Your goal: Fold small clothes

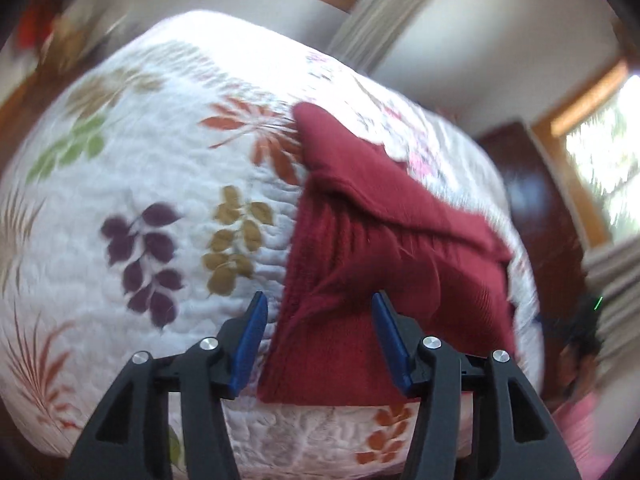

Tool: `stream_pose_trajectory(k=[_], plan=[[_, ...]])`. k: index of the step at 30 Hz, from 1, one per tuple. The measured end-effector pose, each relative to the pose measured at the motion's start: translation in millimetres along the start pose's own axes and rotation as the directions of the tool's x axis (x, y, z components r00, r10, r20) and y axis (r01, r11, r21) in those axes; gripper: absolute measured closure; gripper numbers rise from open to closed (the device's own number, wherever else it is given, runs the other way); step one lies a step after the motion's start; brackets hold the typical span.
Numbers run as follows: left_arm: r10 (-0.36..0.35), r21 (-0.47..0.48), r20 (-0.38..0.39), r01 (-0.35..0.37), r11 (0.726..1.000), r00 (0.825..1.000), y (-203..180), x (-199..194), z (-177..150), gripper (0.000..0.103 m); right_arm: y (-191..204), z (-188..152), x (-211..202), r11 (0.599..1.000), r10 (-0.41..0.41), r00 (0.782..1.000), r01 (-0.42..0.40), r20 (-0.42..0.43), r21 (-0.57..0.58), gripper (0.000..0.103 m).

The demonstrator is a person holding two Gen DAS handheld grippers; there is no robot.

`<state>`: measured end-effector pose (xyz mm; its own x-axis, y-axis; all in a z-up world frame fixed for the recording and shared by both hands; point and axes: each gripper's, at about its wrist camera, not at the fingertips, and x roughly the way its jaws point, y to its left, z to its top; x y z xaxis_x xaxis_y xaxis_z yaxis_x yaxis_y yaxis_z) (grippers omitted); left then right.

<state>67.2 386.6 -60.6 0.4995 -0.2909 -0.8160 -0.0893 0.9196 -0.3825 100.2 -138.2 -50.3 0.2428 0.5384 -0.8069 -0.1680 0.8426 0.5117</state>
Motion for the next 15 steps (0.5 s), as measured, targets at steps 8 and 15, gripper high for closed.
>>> stream_pose_trajectory(k=[8,15], plan=[[0.115,0.244,-0.05,-0.1,0.965,0.992,-41,40,9,0.047,22,11,26,0.998,0.001,0.999,-0.004,-0.038,-0.068,0.046],[0.103,0.287,-0.119,-0.065,0.956,0.988,-47,69,26,0.046,20,14,33,0.999,-0.007,0.999,0.005,-0.05,-0.045,0.043]])
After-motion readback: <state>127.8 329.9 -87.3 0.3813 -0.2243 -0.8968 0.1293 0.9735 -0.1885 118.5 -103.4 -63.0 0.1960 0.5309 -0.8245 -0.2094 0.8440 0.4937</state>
